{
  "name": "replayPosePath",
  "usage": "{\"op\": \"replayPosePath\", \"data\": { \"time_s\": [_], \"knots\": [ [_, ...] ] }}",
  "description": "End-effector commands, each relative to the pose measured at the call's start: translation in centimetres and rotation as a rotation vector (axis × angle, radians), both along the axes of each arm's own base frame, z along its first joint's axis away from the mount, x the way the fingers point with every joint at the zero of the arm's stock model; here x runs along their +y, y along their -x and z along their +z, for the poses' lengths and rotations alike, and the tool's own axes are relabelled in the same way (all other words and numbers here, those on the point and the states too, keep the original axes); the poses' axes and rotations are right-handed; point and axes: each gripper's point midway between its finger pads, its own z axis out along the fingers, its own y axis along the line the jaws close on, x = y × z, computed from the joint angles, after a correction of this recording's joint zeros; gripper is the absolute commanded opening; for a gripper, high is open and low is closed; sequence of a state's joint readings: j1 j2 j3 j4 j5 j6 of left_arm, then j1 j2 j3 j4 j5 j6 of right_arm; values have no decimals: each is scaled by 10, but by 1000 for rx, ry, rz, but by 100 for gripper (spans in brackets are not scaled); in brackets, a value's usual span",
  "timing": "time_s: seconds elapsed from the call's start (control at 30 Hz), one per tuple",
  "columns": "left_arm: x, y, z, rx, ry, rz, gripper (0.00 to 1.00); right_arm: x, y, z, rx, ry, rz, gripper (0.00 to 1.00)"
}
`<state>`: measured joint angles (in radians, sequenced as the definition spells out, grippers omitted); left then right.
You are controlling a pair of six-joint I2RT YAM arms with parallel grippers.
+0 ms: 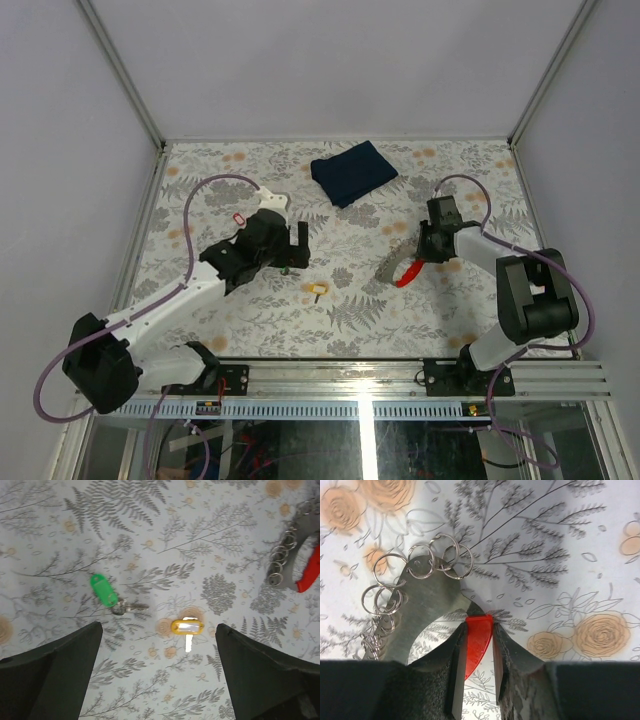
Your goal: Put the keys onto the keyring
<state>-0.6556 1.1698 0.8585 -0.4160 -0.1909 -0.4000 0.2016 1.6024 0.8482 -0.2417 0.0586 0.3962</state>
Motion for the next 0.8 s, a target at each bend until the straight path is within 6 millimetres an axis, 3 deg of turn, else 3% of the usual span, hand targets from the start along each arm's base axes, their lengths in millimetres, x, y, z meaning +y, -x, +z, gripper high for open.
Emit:
{"op": "replayPosePath", "data": {
  "time_s": [0.0, 0.27, 0.43, 0.53, 0.6, 0.77],
  "knots": [
    [-45, -9, 21, -52, 116, -77, 94, 24, -4, 26, -105, -109, 126, 22],
    [-93, 3, 4, -9, 155, -188, 90, 61, 7, 42, -161, -108, 289, 22],
    [-98, 5, 7, -19, 194, -197, 87, 93, 21, 47, -176, -78, 430, 22],
    [-96, 8, 9, -34, 212, -194, 87, 101, 29, 48, -179, -72, 483, 22],
    [-94, 8, 10, -39, 215, -187, 87, 97, 30, 50, -175, -54, 456, 26],
    [-88, 7, 10, -38, 196, -161, 87, 66, 19, 60, -193, 58, 227, 50]
  ]
}}
